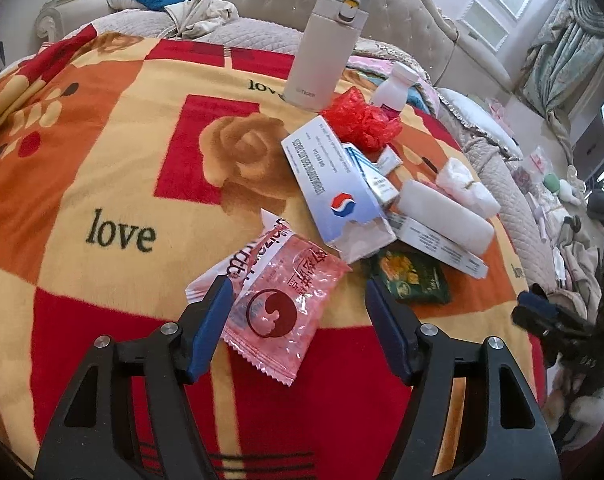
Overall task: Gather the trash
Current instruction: 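Grasp the pink candy wrapper with the left tool while the right tool grasps the white pad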
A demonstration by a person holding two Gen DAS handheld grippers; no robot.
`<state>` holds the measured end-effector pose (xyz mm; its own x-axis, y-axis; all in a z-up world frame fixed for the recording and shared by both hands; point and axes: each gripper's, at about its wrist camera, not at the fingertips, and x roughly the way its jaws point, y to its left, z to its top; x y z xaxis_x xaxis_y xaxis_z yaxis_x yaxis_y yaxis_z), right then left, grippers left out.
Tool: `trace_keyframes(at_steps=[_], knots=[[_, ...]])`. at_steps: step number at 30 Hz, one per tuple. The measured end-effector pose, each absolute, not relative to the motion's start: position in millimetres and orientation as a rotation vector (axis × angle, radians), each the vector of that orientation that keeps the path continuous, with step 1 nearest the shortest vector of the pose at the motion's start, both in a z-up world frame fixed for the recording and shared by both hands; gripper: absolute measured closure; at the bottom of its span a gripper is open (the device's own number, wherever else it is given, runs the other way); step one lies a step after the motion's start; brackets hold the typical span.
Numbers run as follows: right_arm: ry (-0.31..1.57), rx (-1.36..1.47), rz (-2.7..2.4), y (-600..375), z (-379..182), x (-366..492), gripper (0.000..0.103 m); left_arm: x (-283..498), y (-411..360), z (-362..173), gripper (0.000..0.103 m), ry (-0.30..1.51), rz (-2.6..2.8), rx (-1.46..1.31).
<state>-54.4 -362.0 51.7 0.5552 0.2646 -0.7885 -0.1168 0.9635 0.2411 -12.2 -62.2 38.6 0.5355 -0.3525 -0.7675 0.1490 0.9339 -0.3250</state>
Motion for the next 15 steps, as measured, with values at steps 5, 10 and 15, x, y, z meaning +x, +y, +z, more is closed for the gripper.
trace_keyframes(at_steps=[5,10,15], knots=[[0.908,0.162,0.298,-343,70,-26,0.02,-3,-64,25,0.036,1.023,-0.304,-0.223],[0.957,0.086,0.383,-315,72,22,0.013,-7,-54,32,0.036,0.988,-0.302,-0.244],[1.038,-0.019,0.387,-295,49,60,0.013,6,-46,25,0.036,1.012,-0.279,-0.244]])
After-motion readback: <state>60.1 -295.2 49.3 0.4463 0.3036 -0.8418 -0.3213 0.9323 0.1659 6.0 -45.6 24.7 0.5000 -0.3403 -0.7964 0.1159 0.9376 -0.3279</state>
